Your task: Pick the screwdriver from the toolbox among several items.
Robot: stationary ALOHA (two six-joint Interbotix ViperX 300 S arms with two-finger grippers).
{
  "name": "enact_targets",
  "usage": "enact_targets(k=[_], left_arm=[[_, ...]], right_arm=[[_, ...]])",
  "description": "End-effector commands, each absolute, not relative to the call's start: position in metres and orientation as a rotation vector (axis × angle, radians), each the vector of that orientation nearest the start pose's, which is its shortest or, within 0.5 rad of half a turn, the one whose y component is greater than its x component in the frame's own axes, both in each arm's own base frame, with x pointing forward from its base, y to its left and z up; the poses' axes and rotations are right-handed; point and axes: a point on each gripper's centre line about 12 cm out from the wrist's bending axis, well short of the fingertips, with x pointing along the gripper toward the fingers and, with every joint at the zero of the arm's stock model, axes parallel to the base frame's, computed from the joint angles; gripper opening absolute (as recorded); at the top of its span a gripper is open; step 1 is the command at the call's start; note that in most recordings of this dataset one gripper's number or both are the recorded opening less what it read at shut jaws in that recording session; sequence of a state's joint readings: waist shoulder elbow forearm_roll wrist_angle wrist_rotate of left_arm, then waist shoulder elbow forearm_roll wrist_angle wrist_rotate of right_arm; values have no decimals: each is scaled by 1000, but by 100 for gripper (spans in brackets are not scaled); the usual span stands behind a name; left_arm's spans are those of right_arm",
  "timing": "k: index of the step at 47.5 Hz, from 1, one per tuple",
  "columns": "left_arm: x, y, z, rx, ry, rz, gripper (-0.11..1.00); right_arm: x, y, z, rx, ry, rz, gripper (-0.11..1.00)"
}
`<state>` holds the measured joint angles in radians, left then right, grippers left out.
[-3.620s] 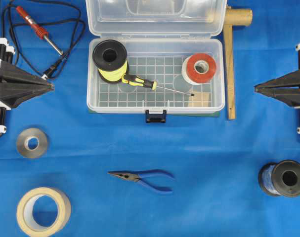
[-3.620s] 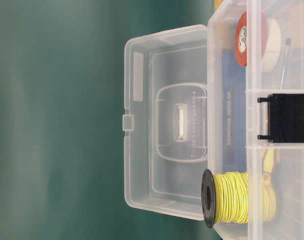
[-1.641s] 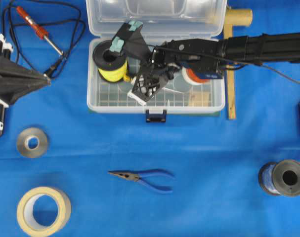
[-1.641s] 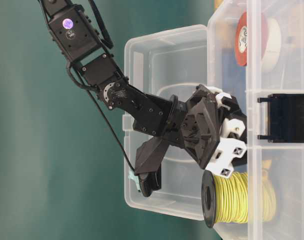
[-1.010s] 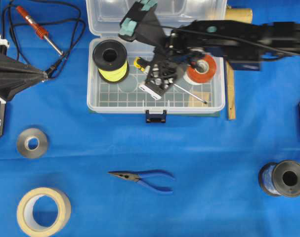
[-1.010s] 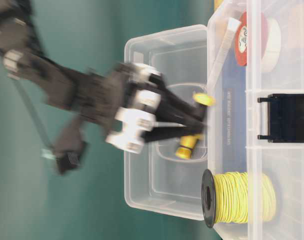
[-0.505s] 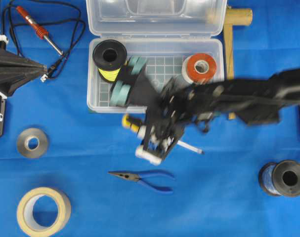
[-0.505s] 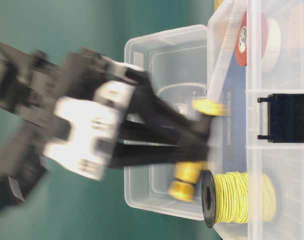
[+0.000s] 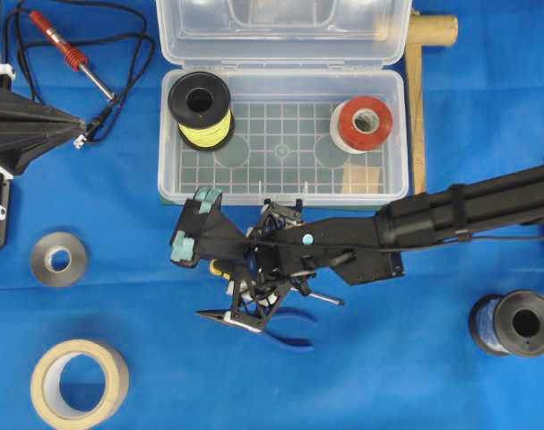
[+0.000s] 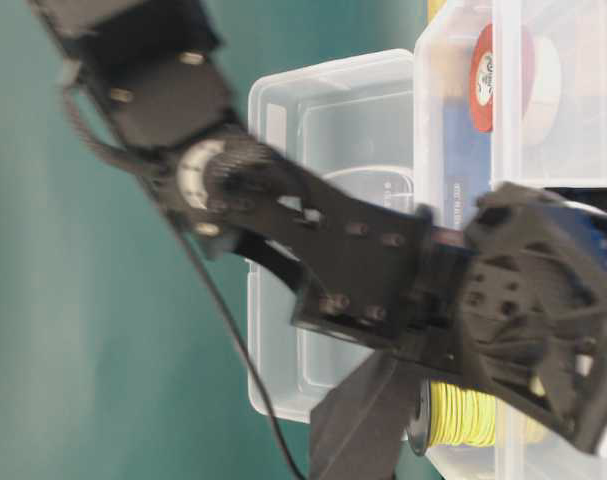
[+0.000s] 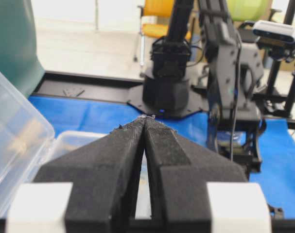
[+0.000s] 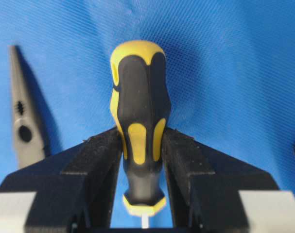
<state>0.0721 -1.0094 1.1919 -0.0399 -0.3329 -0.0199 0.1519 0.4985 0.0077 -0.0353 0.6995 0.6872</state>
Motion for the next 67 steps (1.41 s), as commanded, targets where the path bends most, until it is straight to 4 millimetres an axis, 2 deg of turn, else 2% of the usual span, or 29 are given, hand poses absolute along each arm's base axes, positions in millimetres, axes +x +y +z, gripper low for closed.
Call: enact_targets(k=[1, 15, 20, 22, 26, 29, 31, 34, 37, 41, 49, 61, 67], left_arm=[[190, 16, 304, -51, -163, 84, 0], [189, 16, 302, -51, -160, 84, 0], [189, 16, 301, -53, -157, 84, 0], [188, 16, 301, -53, -159, 84, 0], [188, 16, 301, -53, -159, 84, 0], [188, 16, 301, -53, -160, 84, 0], [188, 16, 301, -54, -159, 84, 0], [188, 16, 301, -54, -157, 84, 0], [187, 16, 300, -53, -157, 84, 0], [187, 16, 300, -53, -157, 84, 0], [186, 16, 299, -54, -157, 84, 0], [186, 16, 298, -48, -155, 84, 0], [186, 16, 297, -39, -152, 85, 0]], right_arm=[[503, 77, 118, 478, 1132, -259, 28], [502, 77, 116, 482, 1142, -265, 28], [498, 75, 124, 471, 1165, -276, 29], [496, 74, 131, 467, 1168, -279, 36], [492, 73, 154, 454, 1149, -276, 61], [487, 72, 180, 442, 1117, -270, 76], [482, 71, 198, 432, 1096, -265, 79], [473, 70, 225, 408, 1064, -261, 74], [460, 67, 256, 369, 1028, -264, 72], [440, 64, 284, 312, 1000, -277, 73], [386, 50, 322, 228, 919, -291, 72], [299, 33, 335, 210, 664, -178, 72], [250, 21, 328, 176, 576, -153, 72]])
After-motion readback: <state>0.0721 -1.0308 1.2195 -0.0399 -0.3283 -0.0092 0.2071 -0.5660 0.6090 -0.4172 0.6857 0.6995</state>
